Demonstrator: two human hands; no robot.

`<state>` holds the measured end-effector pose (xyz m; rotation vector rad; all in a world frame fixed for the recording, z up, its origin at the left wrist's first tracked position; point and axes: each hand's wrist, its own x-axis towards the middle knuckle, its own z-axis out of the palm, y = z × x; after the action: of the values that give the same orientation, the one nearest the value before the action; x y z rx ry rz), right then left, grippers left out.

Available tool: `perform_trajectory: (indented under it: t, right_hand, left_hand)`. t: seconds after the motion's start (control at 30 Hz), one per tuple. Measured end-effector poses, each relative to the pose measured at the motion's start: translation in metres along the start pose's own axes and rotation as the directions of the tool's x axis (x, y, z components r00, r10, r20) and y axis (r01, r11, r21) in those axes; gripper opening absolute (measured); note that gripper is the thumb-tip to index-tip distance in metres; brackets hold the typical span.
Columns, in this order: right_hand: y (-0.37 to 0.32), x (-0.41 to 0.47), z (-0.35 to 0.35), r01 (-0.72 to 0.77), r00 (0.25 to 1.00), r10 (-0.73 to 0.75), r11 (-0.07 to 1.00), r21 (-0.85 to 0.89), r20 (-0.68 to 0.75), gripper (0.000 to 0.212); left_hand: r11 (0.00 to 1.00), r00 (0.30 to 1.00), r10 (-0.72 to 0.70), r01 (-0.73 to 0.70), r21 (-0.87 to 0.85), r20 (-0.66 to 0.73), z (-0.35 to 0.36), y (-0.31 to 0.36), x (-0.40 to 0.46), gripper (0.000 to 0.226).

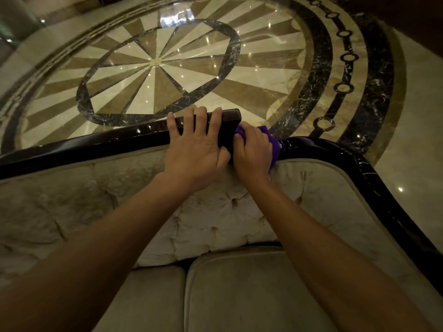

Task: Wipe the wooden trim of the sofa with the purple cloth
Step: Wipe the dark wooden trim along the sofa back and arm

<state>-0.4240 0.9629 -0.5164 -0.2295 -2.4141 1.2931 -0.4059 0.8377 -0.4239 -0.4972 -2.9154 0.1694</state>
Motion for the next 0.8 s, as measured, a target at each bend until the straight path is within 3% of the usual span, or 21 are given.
perform_trajectory:
  t: [0.1, 0.2, 0.43, 0.5, 0.6, 0.67, 0.7, 0.8]
  right_hand:
    - [-0.020, 0.001, -0.003, -0.102, 0.992, 0.118, 0.952, 0.289, -0.038, 0.042]
    - [-0.037, -0.002, -0.009, -0.195, 0.965, 0.257, 0.835, 0.515, -0.051, 0.033]
    - [-0.053, 0.002, -0.023, -0.299, 0.898, 0.440, 0.660, 0.689, -0.032, 0.022]
    - [-0.056, 0.007, -0.037, -0.362, 0.856, 0.514, 0.525, 0.770, 0.052, 0.018]
    - [-0.046, 0.016, -0.070, -0.427, 0.725, 0.644, 0.142, 0.893, 0.244, 0.015]
    - [-0.032, 0.017, -0.096, -0.361, 0.717, 0.613, -0.082, 0.929, 0.333, 0.021]
    - [-0.025, 0.013, -0.109, -0.337, 0.731, 0.587, -0.132, 0.932, 0.347, 0.023]
    - [-0.009, -0.006, -0.145, -0.366, 0.735, 0.572, -0.116, 0.923, 0.364, 0.028]
  left_hand:
    - [1.000, 1.000, -0.001, 0.001, 0.006, 0.031, -0.001, 0.003, 0.002, 0.078]
    - [1.000, 1.000, 0.009, -0.009, 0.012, 0.026, 0.000, 0.003, 0.001, 0.080]
    - [0.999, 0.999, 0.007, -0.009, 0.047, 0.033, 0.004, 0.002, 0.002, 0.084]
    - [0.998, 0.999, 0.014, -0.018, 0.066, 0.050, 0.003, 0.001, 0.001, 0.086]
    - [0.997, 0.997, 0.023, -0.029, 0.072, 0.074, 0.002, 0.000, 0.002, 0.085]
    - [0.998, 0.996, 0.020, -0.025, 0.060, 0.083, 0.004, -0.002, 0.003, 0.082]
    - [0.998, 0.996, 0.016, -0.021, 0.051, 0.092, 0.004, -0.002, 0.003, 0.080]
    - [0.999, 0.991, 0.010, -0.014, 0.031, 0.135, 0.001, -0.002, 0.003, 0.077]
